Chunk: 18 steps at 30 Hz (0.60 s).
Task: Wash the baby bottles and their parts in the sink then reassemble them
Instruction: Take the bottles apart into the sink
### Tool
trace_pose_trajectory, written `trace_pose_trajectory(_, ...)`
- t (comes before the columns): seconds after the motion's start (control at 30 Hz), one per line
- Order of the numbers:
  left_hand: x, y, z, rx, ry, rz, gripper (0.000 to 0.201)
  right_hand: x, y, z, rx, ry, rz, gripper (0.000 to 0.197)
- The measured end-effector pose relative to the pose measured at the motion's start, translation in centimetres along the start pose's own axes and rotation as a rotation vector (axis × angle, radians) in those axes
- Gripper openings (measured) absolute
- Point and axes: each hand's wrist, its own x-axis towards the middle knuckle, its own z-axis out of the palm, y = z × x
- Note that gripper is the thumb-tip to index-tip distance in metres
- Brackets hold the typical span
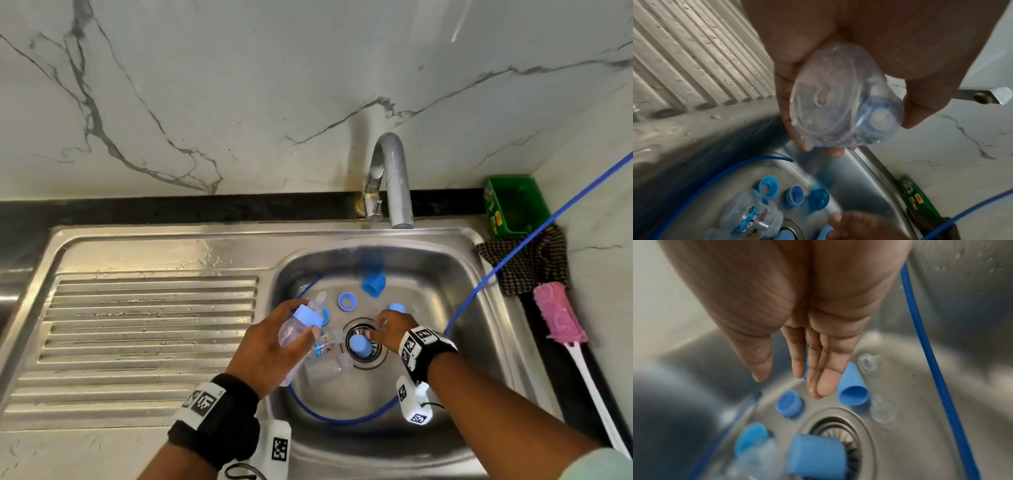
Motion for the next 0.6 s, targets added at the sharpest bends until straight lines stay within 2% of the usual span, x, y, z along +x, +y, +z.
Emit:
trace_pose_trajectory(0.07, 0.2, 0.8, 0.3, 0.008, -0.023, 0.026, 0.028, -1.4, -0.3, -1.2, 0.130, 0.102, -0.025, 0.026)
trace_pose_trajectory(0.1, 0.3, 1.2, 0.4, 0.022, -0.044, 0.041, 0.031, -2.4, -0.7, -1.9, 0.254, 0.132, -0.056, 0.024)
trace_pose_trajectory(0.17, 0.3, 2.0, 0.9, 0.080, -0.093, 0.060, 0.034, -5.3, -2.3, -3.6, 0.569, 0.134, -0.144, 0.029)
trace_pose_trajectory(0.27, -0.4, 2.9, 1.7, 0.178, -0.111, 0.081, 0.043, -10.9, -5.5, -6.2, 0.915, 0.000, -0.251, 0.051)
trace_pose_trajectory(0.37, -1.5, 3.8, 2.6, 0.283, -0.148, 0.143, 0.054, -15.0, -7.4, -7.0, 0.861, -0.088, -0.368, 0.054)
trace_pose_trajectory(0.43, -2.5, 4.6, 3.2, 0.340, -0.146, 0.205, 0.059, -17.1, -7.7, -6.5, 0.739, -0.088, -0.421, 0.045)
trace_pose_trajectory(0.5, -3.4, 5.0, 3.4, 0.326, -0.117, 0.249, 0.063, -18.2, -7.6, -5.9, 0.733, -0.046, -0.409, 0.037)
trace_pose_trajectory(0.6, -4.9, 5.1, 3.3, 0.325, -0.099, 0.339, 0.066, -19.3, -7.0, -5.7, 0.790, 0.046, -0.365, 0.046)
